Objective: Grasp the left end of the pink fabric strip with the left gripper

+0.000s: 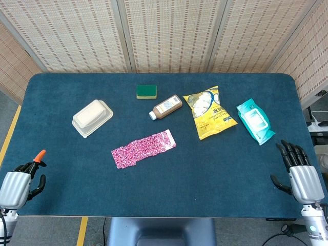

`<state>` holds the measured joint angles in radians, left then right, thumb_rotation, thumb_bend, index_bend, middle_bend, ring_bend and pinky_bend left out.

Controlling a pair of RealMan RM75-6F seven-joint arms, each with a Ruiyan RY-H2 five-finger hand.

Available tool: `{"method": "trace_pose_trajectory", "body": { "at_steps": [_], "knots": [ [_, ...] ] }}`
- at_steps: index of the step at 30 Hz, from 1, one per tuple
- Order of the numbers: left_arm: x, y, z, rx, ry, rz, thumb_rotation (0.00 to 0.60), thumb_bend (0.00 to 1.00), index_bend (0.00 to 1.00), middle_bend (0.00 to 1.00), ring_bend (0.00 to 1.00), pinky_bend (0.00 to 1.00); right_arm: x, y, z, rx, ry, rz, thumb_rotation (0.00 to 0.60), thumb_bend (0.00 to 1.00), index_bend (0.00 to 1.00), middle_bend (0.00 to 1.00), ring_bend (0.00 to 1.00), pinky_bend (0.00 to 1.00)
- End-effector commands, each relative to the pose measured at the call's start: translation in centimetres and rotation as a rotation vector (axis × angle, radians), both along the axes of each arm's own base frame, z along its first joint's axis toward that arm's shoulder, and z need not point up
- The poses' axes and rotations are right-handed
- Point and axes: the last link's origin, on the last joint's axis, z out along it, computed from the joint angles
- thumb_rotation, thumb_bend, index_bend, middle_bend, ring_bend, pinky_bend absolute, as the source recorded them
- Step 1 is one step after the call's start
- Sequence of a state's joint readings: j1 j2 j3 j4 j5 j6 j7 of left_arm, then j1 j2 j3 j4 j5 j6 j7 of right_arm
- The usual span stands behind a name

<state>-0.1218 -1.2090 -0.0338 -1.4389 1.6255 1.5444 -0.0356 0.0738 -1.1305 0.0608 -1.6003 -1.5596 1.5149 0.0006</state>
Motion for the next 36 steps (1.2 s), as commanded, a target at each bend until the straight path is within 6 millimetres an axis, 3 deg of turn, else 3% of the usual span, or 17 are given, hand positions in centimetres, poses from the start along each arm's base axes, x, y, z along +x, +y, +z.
{"method": "trace_pose_trajectory", "body": {
  "at_steps": [1, 5, 8, 14, 25, 29, 36],
  "knots": [
    [-0.2, 0.0, -0.1, 0.011, 0.044, 0.012, 0.6, 0.57, 0.0, 0.41, 0.43, 0.5, 0.0, 0.1, 0.1, -0.007, 0.0, 0.004, 0.6, 0.19, 0.0, 0.0, 0.0, 0.06],
    [-0.4, -0.2, -0.3, -0.002, 0.054, 0.045, 0.6, 0.57, 0.0, 0.49, 0.52, 0.51, 0.2, 0.2, 0.3, -0.033, 0.002, 0.015, 0.6, 0.2, 0.0, 0.0, 0.0, 0.06],
    [-0.2, -0.3, -0.9, -0.038, 0.088, 0.064, 0.6, 0.58, 0.0, 0.6, 0.63, 0.55, 0.3, 0.3, 0.5, -0.049, -0.007, 0.027, 0.6, 0.26, 0.0, 0.0, 0.0, 0.06],
    [1.4, 0.5, -3.4, -0.167, 0.084, 0.052, 0.6, 0.73, 0.0, 0.7, 0.71, 0.6, 0.4, 0.0, 1.1, -0.07, -0.019, 0.038, 0.6, 0.42, 0.0, 0.0, 0.0, 0.06],
    [5.5, 4.7, -10.4, -0.41, 0.184, -0.041, 0.6, 0.81, 0.0, 0.72, 0.72, 0.6, 0.8, 0.7, 2.3, -0.103, -0.047, 0.075, 0.6, 0.73, 0.0, 0.0, 0.0, 0.06],
    [5.8, 6.2, -12.1, -0.489, 0.208, -0.027, 0.6, 0.81, 0.0, 0.72, 0.73, 0.61, 0.8, 0.7, 2.1, -0.103, -0.061, 0.091, 0.6, 0.74, 0.0, 0.0, 0.0, 0.06],
    [6.3, 8.3, -13.1, -0.481, 0.23, 0.015, 0.6, 0.81, 0.0, 0.71, 0.73, 0.61, 0.6, 0.3, 1.7, -0.067, -0.063, 0.077, 0.6, 0.74, 0.0, 0.03, 0.0, 0.06]
  ]
}}
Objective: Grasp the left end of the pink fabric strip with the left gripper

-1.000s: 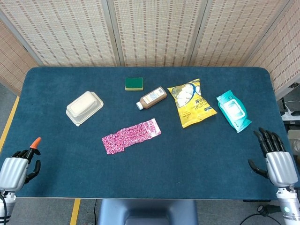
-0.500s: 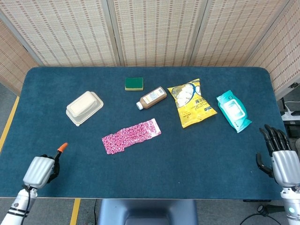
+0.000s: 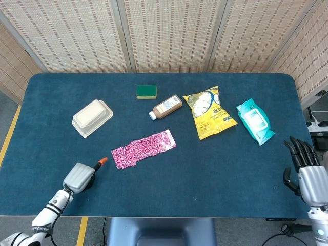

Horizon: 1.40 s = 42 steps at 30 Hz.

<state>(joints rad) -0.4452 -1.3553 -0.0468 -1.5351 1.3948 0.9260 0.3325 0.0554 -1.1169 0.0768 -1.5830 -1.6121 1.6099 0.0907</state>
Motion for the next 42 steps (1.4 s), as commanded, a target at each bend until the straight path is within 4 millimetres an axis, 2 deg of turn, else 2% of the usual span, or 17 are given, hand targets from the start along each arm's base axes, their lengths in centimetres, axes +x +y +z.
{"method": "trace_pose_trajectory", "body": {
  "at_steps": [1, 9, 21, 28, 32, 37, 42],
  "knots": [
    [0.8, 1.3, -0.6, 0.015, 0.013, 0.006, 0.6, 0.81, 0.0, 0.71, 0.73, 0.61, 0.0, -0.1, -0.1, 0.01, -0.002, -0.002, 0.6, 0.74, 0.01, 0.05, 0.0, 0.06],
    [2.5, 1.1, -1.5, -0.011, -0.011, -0.004, 0.6, 0.81, 0.0, 0.71, 0.73, 0.61, -0.1, -0.2, -0.2, 0.013, -0.006, -0.004, 0.6, 0.74, 0.03, 0.06, 0.0, 0.06],
    [4.0, 2.1, -4.3, -0.072, 0.013, -0.025, 0.6, 0.81, 0.05, 0.71, 0.73, 0.61, -0.2, -0.4, -0.3, 0.04, -0.013, -0.024, 0.6, 0.74, 0.03, 0.06, 0.0, 0.06],
    [3.5, 2.5, -5.0, -0.086, 0.049, 0.006, 0.6, 0.82, 0.13, 0.7, 0.73, 0.61, -0.1, -0.3, -0.1, 0.039, -0.021, -0.019, 0.6, 0.74, 0.03, 0.06, 0.0, 0.06],
    [3.2, 2.4, -4.9, -0.086, 0.06, 0.019, 0.6, 0.82, 0.21, 0.7, 0.73, 0.61, -0.1, -0.3, -0.1, 0.038, -0.023, -0.019, 0.6, 0.74, 0.03, 0.06, 0.0, 0.06],
    [2.5, 2.2, -4.6, -0.084, 0.082, 0.036, 0.6, 0.82, 0.3, 0.7, 0.73, 0.61, -0.1, -0.2, -0.1, 0.045, -0.024, -0.019, 0.6, 0.74, 0.03, 0.06, 0.0, 0.06],
    [1.5, 1.5, -3.4, -0.063, 0.103, 0.053, 0.6, 0.82, 0.34, 0.7, 0.73, 0.61, -0.1, -0.3, -0.1, 0.046, -0.025, -0.019, 0.6, 0.74, 0.03, 0.06, 0.0, 0.06]
  ]
}}
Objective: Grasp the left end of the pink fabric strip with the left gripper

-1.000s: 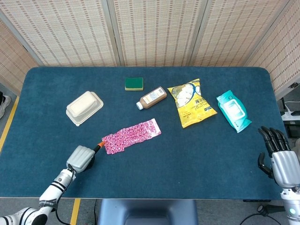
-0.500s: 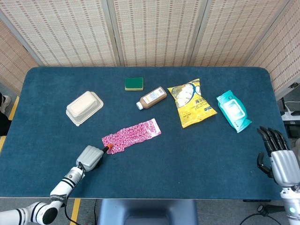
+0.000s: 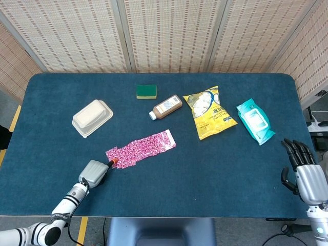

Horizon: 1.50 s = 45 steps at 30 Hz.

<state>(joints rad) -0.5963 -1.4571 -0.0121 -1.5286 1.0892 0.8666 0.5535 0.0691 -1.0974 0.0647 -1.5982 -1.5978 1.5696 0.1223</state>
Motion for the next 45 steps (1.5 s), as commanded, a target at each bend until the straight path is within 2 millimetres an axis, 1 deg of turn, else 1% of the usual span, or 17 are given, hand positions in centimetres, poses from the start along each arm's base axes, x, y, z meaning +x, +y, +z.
{"method": "trace_pose_trajectory", "body": {
  "at_steps": [1, 6, 15, 18, 20, 22, 25, 27, 28, 29, 30, 31, 32, 34, 37, 42, 45],
  "knots": [
    [-0.8, -0.6, 0.9, 0.016, 0.016, 0.01, 0.6, 0.82, 0.35, 0.7, 0.73, 0.61, 0.0, 0.0, 0.0, 0.001, -0.001, -0.001, 0.6, 0.74, 0.03, 0.06, 0.0, 0.06],
    [-2.2, -1.6, 2.3, 0.034, 0.045, 0.024, 0.6, 0.82, 0.37, 0.7, 0.73, 0.62, 0.0, 0.0, -0.1, 0.007, 0.002, 0.0, 0.6, 0.74, 0.03, 0.06, 0.0, 0.06],
    [-6.2, -4.0, 5.0, 0.069, 0.131, 0.064, 0.6, 0.82, 0.4, 0.7, 0.73, 0.62, 0.1, 0.1, -0.1, 0.004, -0.001, 0.002, 0.6, 0.74, 0.03, 0.06, 0.0, 0.06],
    [-6.8, -4.3, 6.0, 0.104, 0.144, 0.08, 0.6, 0.82, 0.45, 0.7, 0.73, 0.62, 0.1, 0.2, -0.2, 0.006, 0.001, 0.004, 0.6, 0.74, 0.03, 0.06, 0.0, 0.06],
    [-6.6, -4.2, 6.5, 0.129, 0.134, 0.081, 0.6, 0.82, 0.47, 0.7, 0.73, 0.62, 0.1, 0.2, -0.3, 0.01, 0.002, 0.004, 0.6, 0.74, 0.03, 0.06, 0.0, 0.06],
    [-6.0, -4.0, 6.9, 0.158, 0.103, 0.073, 0.6, 0.82, 0.44, 0.7, 0.73, 0.62, 0.1, 0.2, -0.3, 0.014, 0.004, 0.003, 0.6, 0.74, 0.03, 0.06, 0.0, 0.06],
    [-4.8, -3.5, 6.9, 0.188, 0.063, 0.046, 0.6, 0.82, 0.3, 0.7, 0.73, 0.62, 0.1, 0.2, -0.3, 0.015, 0.005, 0.003, 0.6, 0.74, 0.03, 0.06, 0.0, 0.06],
    [-4.6, -3.4, 6.8, 0.191, 0.059, 0.041, 0.6, 0.82, 0.24, 0.7, 0.73, 0.62, 0.1, 0.2, -0.3, 0.015, 0.006, 0.003, 0.6, 0.74, 0.03, 0.06, 0.0, 0.06],
    [-4.4, -3.4, 6.8, 0.192, 0.055, 0.036, 0.6, 0.82, 0.21, 0.7, 0.73, 0.62, 0.1, 0.2, -0.3, 0.015, 0.005, 0.003, 0.6, 0.74, 0.03, 0.06, 0.0, 0.06],
    [-3.9, -3.2, 6.5, 0.195, 0.044, 0.02, 0.6, 0.82, 0.15, 0.7, 0.73, 0.63, 0.1, 0.2, -0.3, 0.015, 0.005, 0.003, 0.6, 0.74, 0.03, 0.06, 0.0, 0.06],
    [-3.4, -2.9, 6.2, 0.194, 0.035, 0.003, 0.6, 0.82, 0.11, 0.7, 0.74, 0.63, 0.1, 0.2, -0.4, 0.016, 0.005, 0.002, 0.6, 0.74, 0.03, 0.06, 0.0, 0.06],
    [-1.3, -2.3, 4.4, 0.157, -0.009, -0.047, 0.6, 0.82, 0.07, 0.7, 0.74, 0.63, 0.0, 0.2, -0.4, 0.023, 0.003, -0.002, 0.6, 0.74, 0.03, 0.06, 0.0, 0.06],
    [-0.7, -1.8, 3.5, 0.14, -0.019, -0.055, 0.6, 0.82, 0.06, 0.7, 0.74, 0.63, 0.0, 0.2, -0.4, 0.026, 0.003, -0.003, 0.6, 0.74, 0.03, 0.06, 0.0, 0.06],
    [0.1, -1.1, 2.0, 0.112, -0.029, -0.062, 0.6, 0.82, 0.05, 0.7, 0.74, 0.63, 0.0, 0.2, -0.3, 0.027, 0.002, -0.003, 0.6, 0.74, 0.03, 0.06, 0.0, 0.06],
    [0.8, -0.4, 0.4, 0.083, -0.032, -0.062, 0.6, 0.82, 0.05, 0.71, 0.74, 0.64, 0.0, 0.2, -0.2, 0.024, 0.0, -0.003, 0.6, 0.74, 0.03, 0.06, 0.0, 0.06],
    [1.4, 0.2, -1.0, 0.055, -0.024, -0.057, 0.6, 0.83, 0.05, 0.71, 0.75, 0.64, 0.0, 0.2, -0.1, 0.023, -0.002, -0.004, 0.6, 0.74, 0.03, 0.06, 0.0, 0.06],
    [1.3, 0.3, -1.4, 0.038, -0.002, -0.051, 0.6, 0.83, 0.08, 0.71, 0.75, 0.64, 0.0, 0.2, -0.1, 0.026, -0.002, -0.004, 0.6, 0.74, 0.03, 0.06, 0.0, 0.06]
  ]
}}
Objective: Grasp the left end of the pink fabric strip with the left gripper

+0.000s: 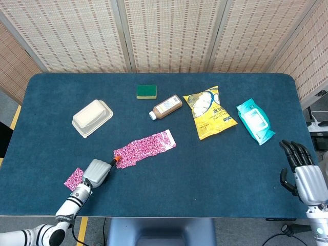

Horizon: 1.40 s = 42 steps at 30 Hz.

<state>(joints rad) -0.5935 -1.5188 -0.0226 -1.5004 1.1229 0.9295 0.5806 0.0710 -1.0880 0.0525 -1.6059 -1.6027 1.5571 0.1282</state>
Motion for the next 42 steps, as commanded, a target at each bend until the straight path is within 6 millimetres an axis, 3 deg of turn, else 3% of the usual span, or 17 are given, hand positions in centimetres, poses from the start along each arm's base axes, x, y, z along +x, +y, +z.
{"method": "trace_pose_trajectory", "body": {
  "at_steps": [1, 8, 12, 32, 36, 42],
  "knots": [
    [-0.1, 0.2, -0.4, -0.016, 0.025, 0.005, 0.6, 0.83, 0.1, 0.71, 0.75, 0.64, 0.0, 0.0, 0.0, 0.002, 0.0, -0.001, 0.6, 0.74, 0.03, 0.06, 0.0, 0.06],
    [-0.9, 0.0, 0.0, -0.017, 0.069, 0.028, 0.6, 0.83, 0.32, 0.7, 0.75, 0.64, 0.0, 0.0, 0.0, 0.002, 0.0, -0.004, 0.6, 0.74, 0.03, 0.06, 0.0, 0.06],
    [-1.6, 0.0, 0.6, -0.003, 0.086, 0.053, 0.6, 0.83, 0.38, 0.7, 0.75, 0.64, 0.0, 0.0, -0.1, 0.005, 0.001, -0.007, 0.6, 0.74, 0.03, 0.06, 0.0, 0.06],
    [-6.1, 2.5, 3.4, 0.183, 0.303, 0.165, 0.6, 0.83, 0.36, 0.7, 0.75, 0.66, -0.1, 0.0, -0.2, 0.013, 0.009, -0.016, 0.6, 0.74, 0.03, 0.06, 0.0, 0.06],
    [-5.5, 2.4, 4.3, 0.24, 0.221, 0.151, 0.6, 0.83, 0.27, 0.7, 0.75, 0.66, 0.0, -0.1, -0.2, 0.013, 0.009, -0.015, 0.6, 0.74, 0.03, 0.06, 0.0, 0.06],
    [-2.8, 0.3, 8.0, 0.456, -0.068, -0.061, 0.6, 0.75, 0.19, 0.62, 0.74, 0.7, -0.3, -0.4, -0.3, 0.022, 0.018, -0.037, 0.6, 0.74, 0.03, 0.06, 0.0, 0.06]
  ]
}}
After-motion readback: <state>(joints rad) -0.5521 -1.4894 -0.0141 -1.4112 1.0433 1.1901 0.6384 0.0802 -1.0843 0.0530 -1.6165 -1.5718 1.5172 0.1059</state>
